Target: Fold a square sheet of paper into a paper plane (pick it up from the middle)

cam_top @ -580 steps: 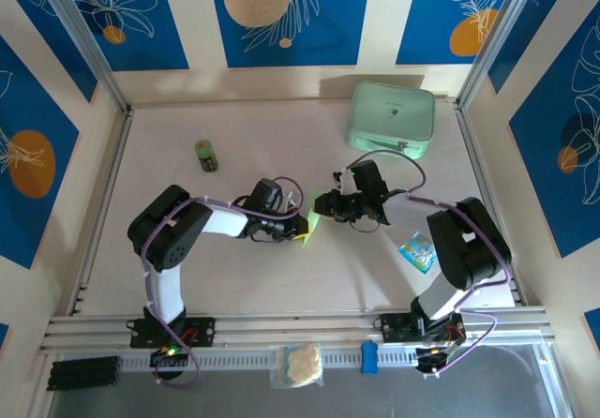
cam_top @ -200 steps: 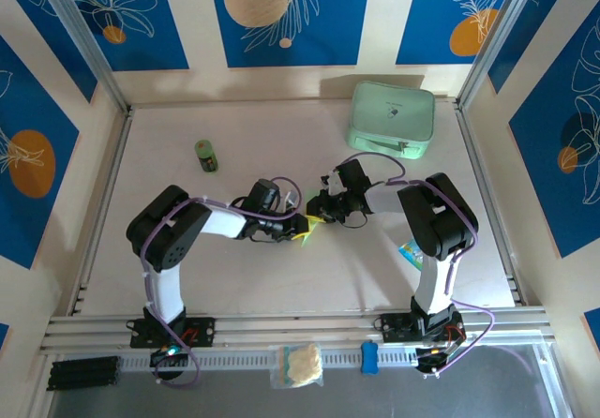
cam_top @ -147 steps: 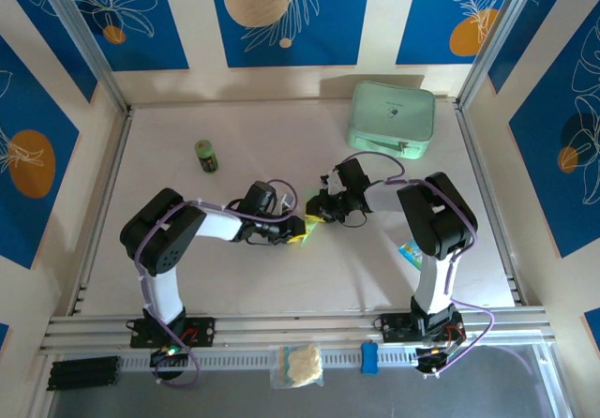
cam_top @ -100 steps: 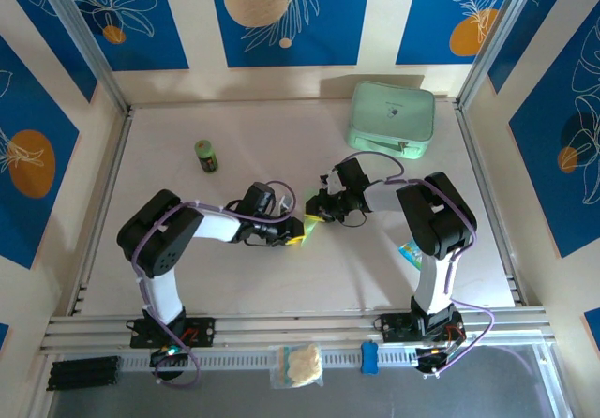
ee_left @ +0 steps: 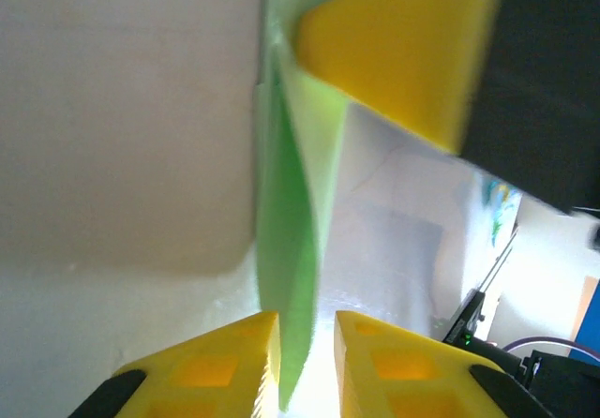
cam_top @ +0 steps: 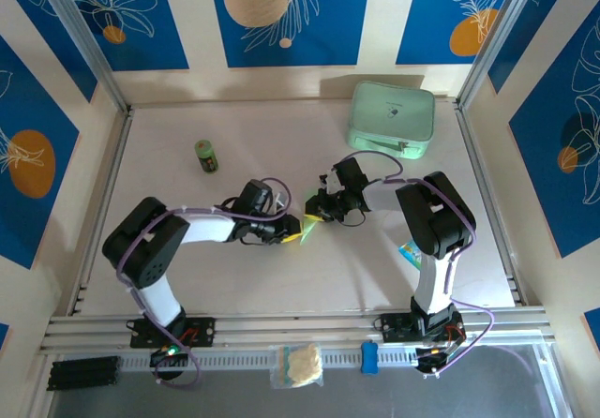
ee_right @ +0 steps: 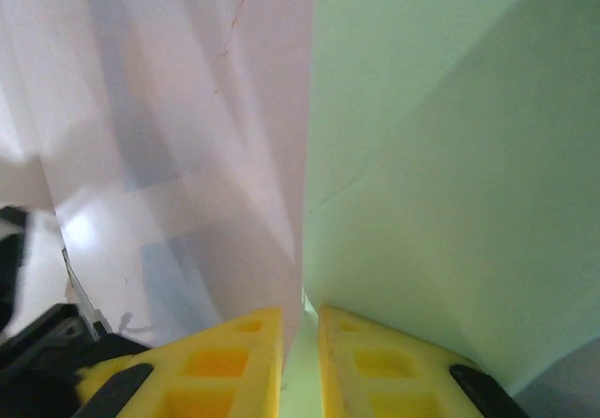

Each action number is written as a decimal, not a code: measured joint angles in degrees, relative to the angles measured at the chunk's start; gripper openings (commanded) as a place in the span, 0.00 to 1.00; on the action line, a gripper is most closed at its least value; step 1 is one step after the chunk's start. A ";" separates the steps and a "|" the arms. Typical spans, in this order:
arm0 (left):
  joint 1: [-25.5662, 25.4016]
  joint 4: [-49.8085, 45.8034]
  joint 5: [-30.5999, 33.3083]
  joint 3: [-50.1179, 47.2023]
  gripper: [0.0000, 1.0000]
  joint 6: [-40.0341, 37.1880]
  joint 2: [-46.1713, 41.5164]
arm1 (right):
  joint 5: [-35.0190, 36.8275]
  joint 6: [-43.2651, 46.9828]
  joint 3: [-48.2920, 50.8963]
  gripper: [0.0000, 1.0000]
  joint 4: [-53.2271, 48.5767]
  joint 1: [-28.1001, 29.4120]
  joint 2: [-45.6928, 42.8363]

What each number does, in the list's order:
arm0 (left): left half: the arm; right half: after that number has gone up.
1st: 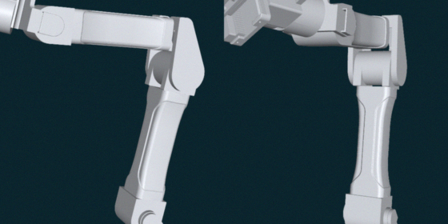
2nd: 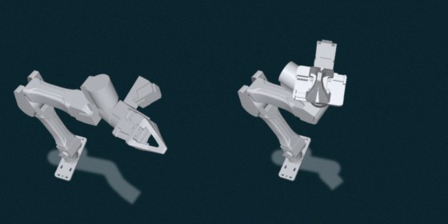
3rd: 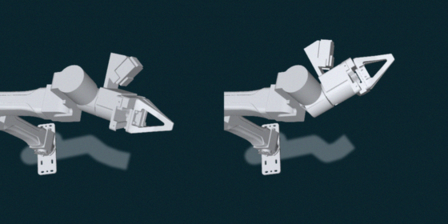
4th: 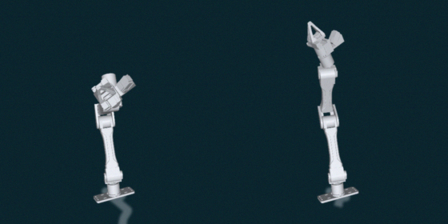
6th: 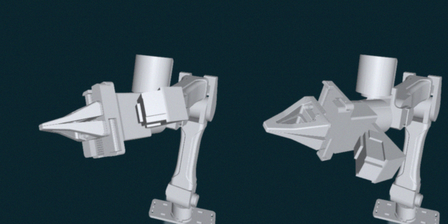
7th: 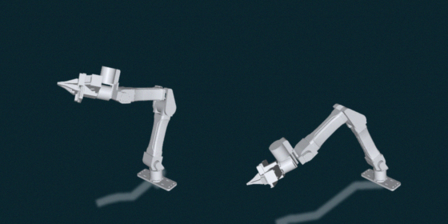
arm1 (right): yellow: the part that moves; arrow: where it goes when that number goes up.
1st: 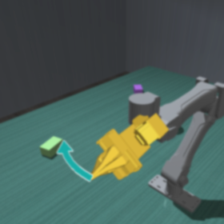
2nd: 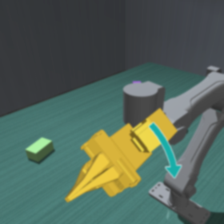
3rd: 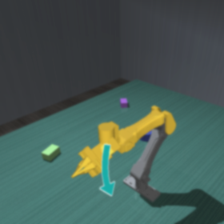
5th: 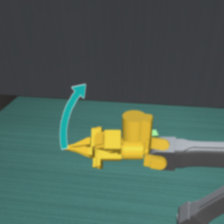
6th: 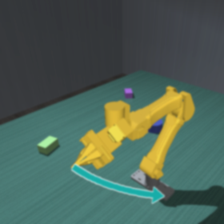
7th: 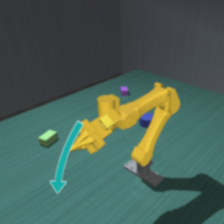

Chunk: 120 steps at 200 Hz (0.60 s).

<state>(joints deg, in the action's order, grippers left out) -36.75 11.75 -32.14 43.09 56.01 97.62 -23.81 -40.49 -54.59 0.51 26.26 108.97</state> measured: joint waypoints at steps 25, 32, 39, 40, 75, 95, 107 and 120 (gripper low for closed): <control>-0.11 0.00 1.16 0.02 0.21 -0.52 -3.21 | 0.44 0.00 -0.07 0.18 -0.33 0.11 0.00; -0.20 0.39 1.18 0.02 0.20 -0.55 -3.39 | 0.48 -0.02 -0.09 0.18 -0.33 0.15 -0.02; -0.37 0.92 1.16 0.02 0.20 -0.52 -3.39 | 0.61 -0.02 -0.09 0.18 -0.35 0.17 -0.02; -0.44 1.03 1.16 0.02 0.19 -0.50 -3.34 | 0.63 -0.02 -0.09 0.18 -0.37 0.20 -0.02; -1.86 3.48 1.07 0.98 0.15 -0.33 -0.61 | 0.92 -0.04 -0.17 0.17 -0.57 0.31 -0.04; -2.49 4.48 0.90 2.14 0.14 -0.33 2.03 | 1.01 -0.07 -0.22 0.17 -0.63 0.31 -0.04; -2.56 5.07 0.85 2.51 0.14 -0.33 3.21 | 1.09 -0.07 -0.26 0.17 -0.76 0.33 -0.04; -2.60 5.57 0.85 2.58 0.14 -0.28 4.02 | 1.11 -0.09 -0.31 0.17 -0.83 0.33 -0.04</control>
<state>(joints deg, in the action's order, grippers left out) -39.35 17.32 -31.29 45.67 55.72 101.65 -22.70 -40.58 -54.89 -0.32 26.59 108.92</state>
